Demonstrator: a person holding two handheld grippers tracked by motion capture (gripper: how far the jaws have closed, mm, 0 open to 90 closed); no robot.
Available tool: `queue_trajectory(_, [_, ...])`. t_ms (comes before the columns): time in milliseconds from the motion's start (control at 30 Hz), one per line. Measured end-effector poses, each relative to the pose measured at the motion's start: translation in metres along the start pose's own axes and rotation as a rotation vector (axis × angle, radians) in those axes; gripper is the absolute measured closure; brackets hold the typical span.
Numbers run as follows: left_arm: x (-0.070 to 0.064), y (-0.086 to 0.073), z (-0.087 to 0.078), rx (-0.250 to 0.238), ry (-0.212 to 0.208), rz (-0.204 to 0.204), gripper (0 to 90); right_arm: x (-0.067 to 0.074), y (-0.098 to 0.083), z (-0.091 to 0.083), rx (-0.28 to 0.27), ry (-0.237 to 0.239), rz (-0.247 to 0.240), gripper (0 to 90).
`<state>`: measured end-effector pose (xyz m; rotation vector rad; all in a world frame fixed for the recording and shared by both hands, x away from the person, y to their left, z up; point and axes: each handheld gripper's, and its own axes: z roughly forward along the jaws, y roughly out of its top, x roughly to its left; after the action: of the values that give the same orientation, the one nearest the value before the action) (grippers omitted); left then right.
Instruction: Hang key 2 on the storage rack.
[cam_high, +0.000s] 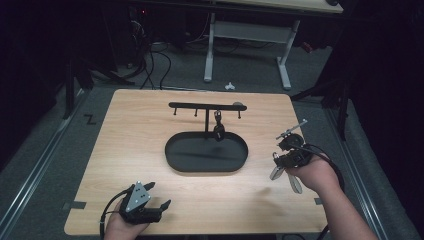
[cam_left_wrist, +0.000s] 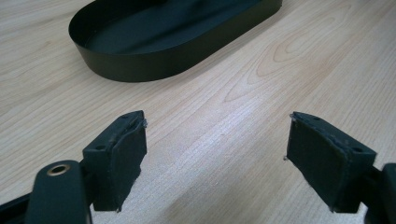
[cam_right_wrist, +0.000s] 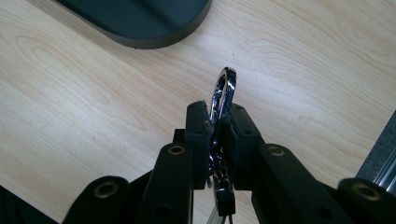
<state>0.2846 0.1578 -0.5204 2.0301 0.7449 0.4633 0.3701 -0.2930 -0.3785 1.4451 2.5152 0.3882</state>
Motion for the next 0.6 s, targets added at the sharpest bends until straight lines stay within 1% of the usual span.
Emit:
queue_trajectory(200, [0.000,0.000,0.000,0.000,0.000,-0.001,20.5,0.002,0.004,-0.001,0.000,0.002,-0.006,81.4])
queue_trajectory(300, [0.000,-0.001,-0.001,0.006,0.001,0.000,20.6,0.006,0.009,-0.001,-0.002,0.003,-0.018,81.4])
queue_trajectory(467, [0.001,-0.004,-0.005,0.005,0.012,-0.009,20.6,0.010,0.021,-0.006,-0.015,0.001,-0.037,81.4])
queue_trajectory(600, [0.003,-0.008,-0.011,0.007,0.027,-0.020,20.6,0.014,0.032,-0.009,-0.032,0.004,-0.053,81.4])
